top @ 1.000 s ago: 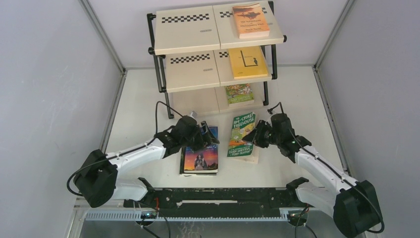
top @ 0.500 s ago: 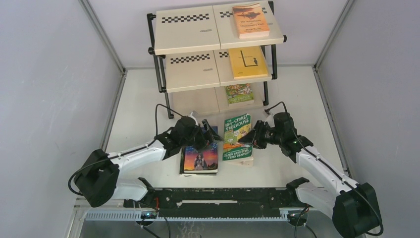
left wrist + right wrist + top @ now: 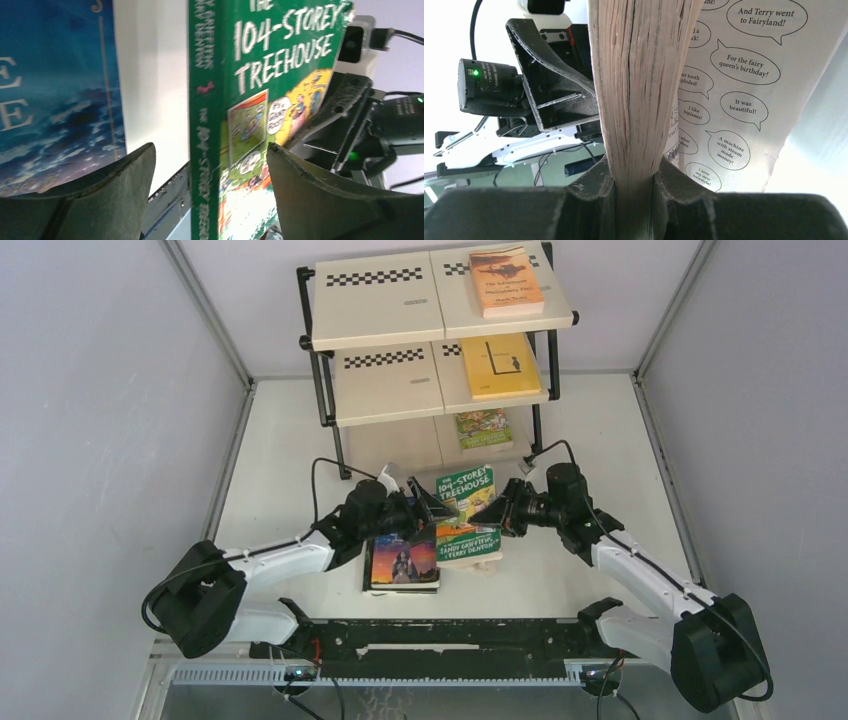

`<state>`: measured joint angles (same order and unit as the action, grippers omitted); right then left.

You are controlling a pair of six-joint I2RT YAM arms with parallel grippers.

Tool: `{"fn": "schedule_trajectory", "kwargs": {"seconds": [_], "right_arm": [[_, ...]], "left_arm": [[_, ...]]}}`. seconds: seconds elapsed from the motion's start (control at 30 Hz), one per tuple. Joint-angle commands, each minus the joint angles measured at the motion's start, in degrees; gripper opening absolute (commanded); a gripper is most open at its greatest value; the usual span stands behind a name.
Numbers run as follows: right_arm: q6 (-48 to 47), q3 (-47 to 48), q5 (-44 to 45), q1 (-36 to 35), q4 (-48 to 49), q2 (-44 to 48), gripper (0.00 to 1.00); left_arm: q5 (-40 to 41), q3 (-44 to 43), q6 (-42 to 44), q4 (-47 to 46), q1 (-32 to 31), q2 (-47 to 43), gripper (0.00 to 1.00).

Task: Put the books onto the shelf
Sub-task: Pick up the book from the center of the board.

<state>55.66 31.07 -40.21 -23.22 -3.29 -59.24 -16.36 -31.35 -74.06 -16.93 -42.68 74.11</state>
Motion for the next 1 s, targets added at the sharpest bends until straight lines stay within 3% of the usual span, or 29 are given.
{"fn": "schedule_trajectory", "kwargs": {"seconds": [0.0, 0.3, 0.53, 0.63, 0.77, 0.87, 0.97], "right_arm": [[4.5, 1.4, -3.6, -2.2, 10.5, -0.8, 0.0], [7.1, 1.4, -3.4, -4.0, 14.4, -3.4, 0.0], [6.2, 1.4, -1.9, -3.4, 12.4, -3.3, 0.02], [5.0, 1.4, -1.3, -2.8, 10.5, -2.8, 0.09], [3.5, 1.4, -0.5, -2.3, 8.2, -2.2, 0.18], [2.0, 1.4, 1.2, -1.8, 5.1, -0.9, 0.38], [-0.1, 1.4, 4.0, -0.6, 0.0, 1.4, 0.54]], "left_arm": [[-2.4, 2.2, -4.5, -11.5, 0.3, 0.0, 0.84], [-3.3, 8.1, -11.6, -27.2, 0.3, 0.5, 0.71], [-1.5, 12.4, -14.5, -33.1, 0.2, -1.2, 0.43], [-0.4, 13.5, -14.6, -33.1, 0.2, -2.7, 0.36], [0.3, 13.5, -14.6, -33.1, 0.3, -3.4, 0.18], [0.8, 13.0, -14.5, -33.0, 0.3, -3.4, 0.02], [2.5, 12.7, -14.5, -31.3, 0.2, -3.9, 0.0]]}}
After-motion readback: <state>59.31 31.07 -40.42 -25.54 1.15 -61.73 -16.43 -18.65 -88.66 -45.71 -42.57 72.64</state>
